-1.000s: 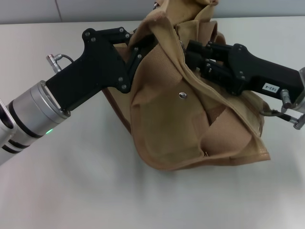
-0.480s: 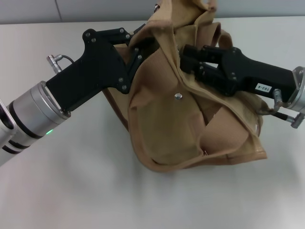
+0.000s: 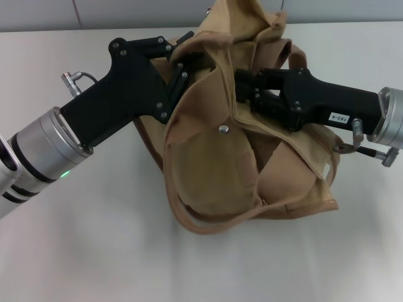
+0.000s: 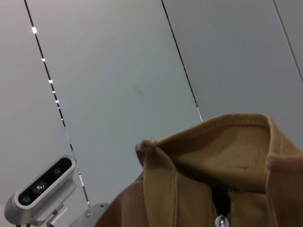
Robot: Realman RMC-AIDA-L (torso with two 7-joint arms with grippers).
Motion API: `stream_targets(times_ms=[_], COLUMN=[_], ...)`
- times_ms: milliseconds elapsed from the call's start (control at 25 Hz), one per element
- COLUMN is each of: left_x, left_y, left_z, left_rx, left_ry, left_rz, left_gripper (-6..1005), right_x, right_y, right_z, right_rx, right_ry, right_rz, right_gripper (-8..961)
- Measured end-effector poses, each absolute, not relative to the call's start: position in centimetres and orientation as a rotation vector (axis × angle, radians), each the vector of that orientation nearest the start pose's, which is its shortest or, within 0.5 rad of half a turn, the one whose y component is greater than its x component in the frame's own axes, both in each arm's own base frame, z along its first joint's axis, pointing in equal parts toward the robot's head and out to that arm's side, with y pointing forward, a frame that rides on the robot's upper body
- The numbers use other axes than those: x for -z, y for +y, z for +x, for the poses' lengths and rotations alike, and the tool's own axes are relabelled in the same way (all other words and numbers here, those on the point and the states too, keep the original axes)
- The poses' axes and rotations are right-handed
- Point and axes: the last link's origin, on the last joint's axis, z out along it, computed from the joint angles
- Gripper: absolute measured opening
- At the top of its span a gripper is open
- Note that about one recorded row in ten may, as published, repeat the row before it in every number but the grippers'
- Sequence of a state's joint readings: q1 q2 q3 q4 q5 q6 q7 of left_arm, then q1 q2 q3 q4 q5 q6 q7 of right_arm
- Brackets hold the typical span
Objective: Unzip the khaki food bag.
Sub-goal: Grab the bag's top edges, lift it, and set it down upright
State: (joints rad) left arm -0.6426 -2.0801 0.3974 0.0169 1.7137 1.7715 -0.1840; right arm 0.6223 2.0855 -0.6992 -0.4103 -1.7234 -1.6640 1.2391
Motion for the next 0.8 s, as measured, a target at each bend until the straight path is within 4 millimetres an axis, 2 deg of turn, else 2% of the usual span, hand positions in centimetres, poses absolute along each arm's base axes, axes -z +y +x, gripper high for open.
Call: stream_targets(times_ms=[200, 800], left_x=[3.3, 3.3], left_y=[30.6, 30.8], left_z=[-20.5, -20.4], left_rx=[1.232, 1.228], left_ry=[0.314, 0.315], left_rz=[-2.124, -2.122], left_gripper=[95, 99], right_x=[1.4, 0.9], right_y=[32.5, 31.5], right_z=[21.5, 22.6], right_rx=[-1.235, -1.236], right_ry=[0.466, 0.401], right_rz=[-2.655, -2.616], right_gripper=[234, 3])
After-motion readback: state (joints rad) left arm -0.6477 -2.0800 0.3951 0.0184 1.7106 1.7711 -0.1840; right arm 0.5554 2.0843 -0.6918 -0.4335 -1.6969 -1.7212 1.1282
